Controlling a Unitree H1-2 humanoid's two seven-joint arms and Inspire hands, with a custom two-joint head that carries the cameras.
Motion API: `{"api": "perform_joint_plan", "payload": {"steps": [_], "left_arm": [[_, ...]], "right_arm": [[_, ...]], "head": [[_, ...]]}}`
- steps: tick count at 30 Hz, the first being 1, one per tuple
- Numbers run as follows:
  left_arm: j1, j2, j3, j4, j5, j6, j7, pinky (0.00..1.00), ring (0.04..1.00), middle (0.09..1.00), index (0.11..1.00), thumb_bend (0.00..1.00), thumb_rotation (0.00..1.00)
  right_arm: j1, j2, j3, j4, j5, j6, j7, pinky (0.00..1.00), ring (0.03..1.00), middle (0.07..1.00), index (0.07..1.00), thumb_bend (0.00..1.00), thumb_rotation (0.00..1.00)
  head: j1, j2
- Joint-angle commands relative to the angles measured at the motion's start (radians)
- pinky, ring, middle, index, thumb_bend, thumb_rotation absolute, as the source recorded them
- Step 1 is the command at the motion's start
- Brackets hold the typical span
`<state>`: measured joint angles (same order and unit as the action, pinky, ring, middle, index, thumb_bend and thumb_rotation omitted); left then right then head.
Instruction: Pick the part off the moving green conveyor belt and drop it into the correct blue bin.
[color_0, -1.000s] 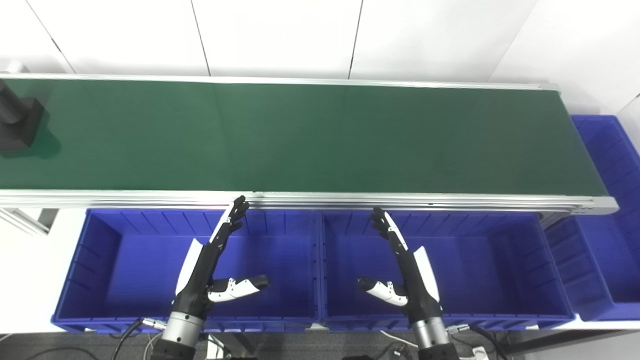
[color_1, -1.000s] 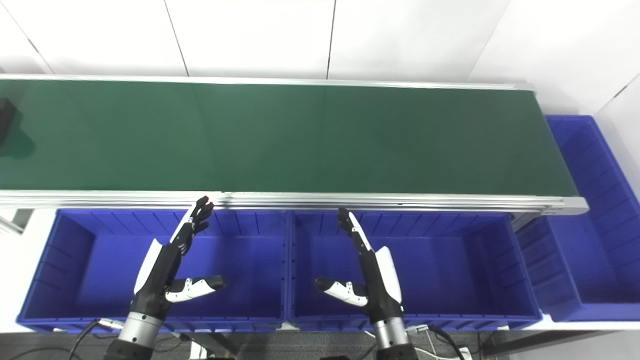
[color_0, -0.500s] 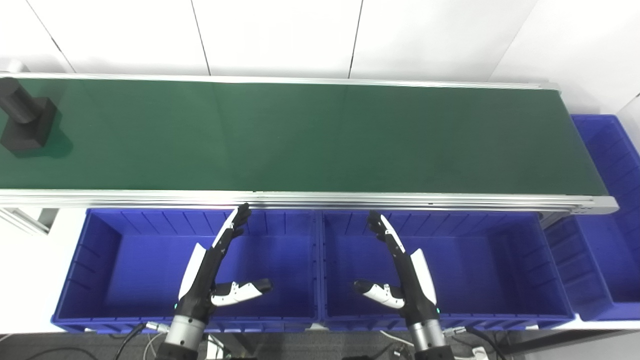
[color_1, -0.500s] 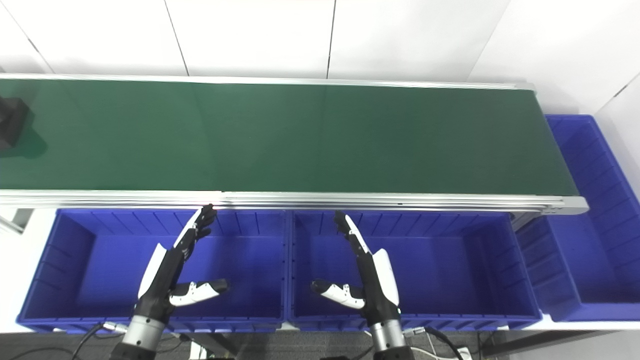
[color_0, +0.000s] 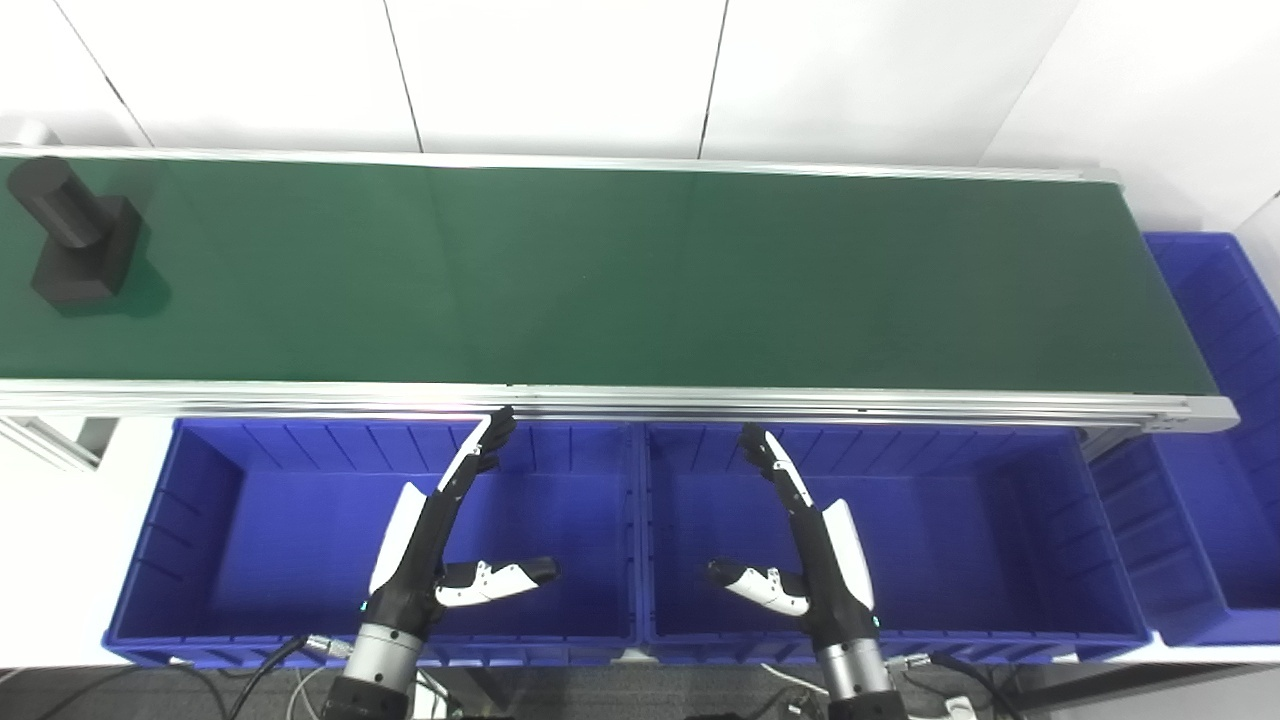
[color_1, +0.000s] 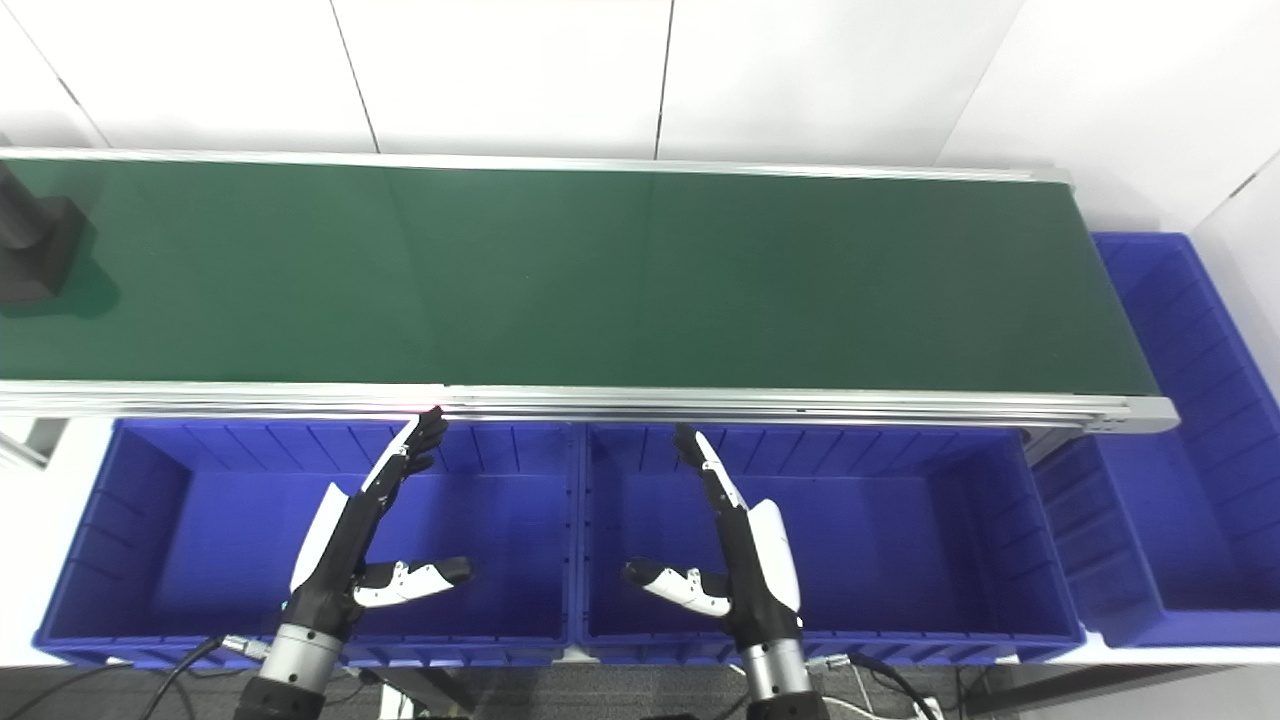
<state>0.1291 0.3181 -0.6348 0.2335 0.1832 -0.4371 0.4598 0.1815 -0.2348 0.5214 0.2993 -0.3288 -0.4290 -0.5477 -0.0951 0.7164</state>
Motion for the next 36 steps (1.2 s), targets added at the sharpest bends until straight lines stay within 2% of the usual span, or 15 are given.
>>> {"api": "perform_joint_plan", "payload": {"steps": [1, 7, 11, 29, 36], "left_arm": [[-0.016, 0.017, -0.009, -0.013, -0.001, -0.033, 0.028, 0.87, 0.911, 0.925, 0.937, 0.97, 0.65], [-0.016, 0.026, -0.019, -0.015, -0.016, -0.033, 0.021, 0.88, 0.92, 0.933, 0.942, 0.96, 0.64], [-0.019, 0.032, -0.03, -0.014, -0.003, -0.033, 0.04, 0.88, 0.915, 0.929, 0.94, 0.95, 0.64], [-0.022, 0.048, -0.059, -0.013, 0.009, -0.033, 0.08, 0.87, 0.913, 0.928, 0.934, 0.94, 0.63], [-0.017, 0.063, -0.065, -0.02, -0.001, -0.033, 0.081, 0.88, 0.916, 0.927, 0.934, 0.93, 0.66]], "right_arm": [[-0.014, -0.006, 0.006, -0.011, -0.004, -0.041, -0.03, 0.87, 0.884, 0.904, 0.945, 0.94, 0.83], [-0.024, -0.011, 0.027, 0.003, 0.014, -0.041, -0.045, 0.87, 0.886, 0.905, 0.946, 0.94, 0.82], [-0.028, -0.017, 0.041, 0.006, 0.002, -0.041, -0.07, 0.86, 0.882, 0.903, 0.942, 0.93, 0.83], [-0.023, -0.02, 0.062, -0.006, 0.002, -0.041, -0.1, 0.87, 0.879, 0.898, 0.936, 0.95, 0.82], [-0.023, -0.018, 0.079, -0.013, -0.003, -0.041, -0.121, 0.84, 0.866, 0.888, 0.935, 0.94, 0.81]], "head": [[0.001, 0.001], [0.004, -0.009], [0.004, -0.009], [0.02, -0.012], [0.023, -0.013]]}}
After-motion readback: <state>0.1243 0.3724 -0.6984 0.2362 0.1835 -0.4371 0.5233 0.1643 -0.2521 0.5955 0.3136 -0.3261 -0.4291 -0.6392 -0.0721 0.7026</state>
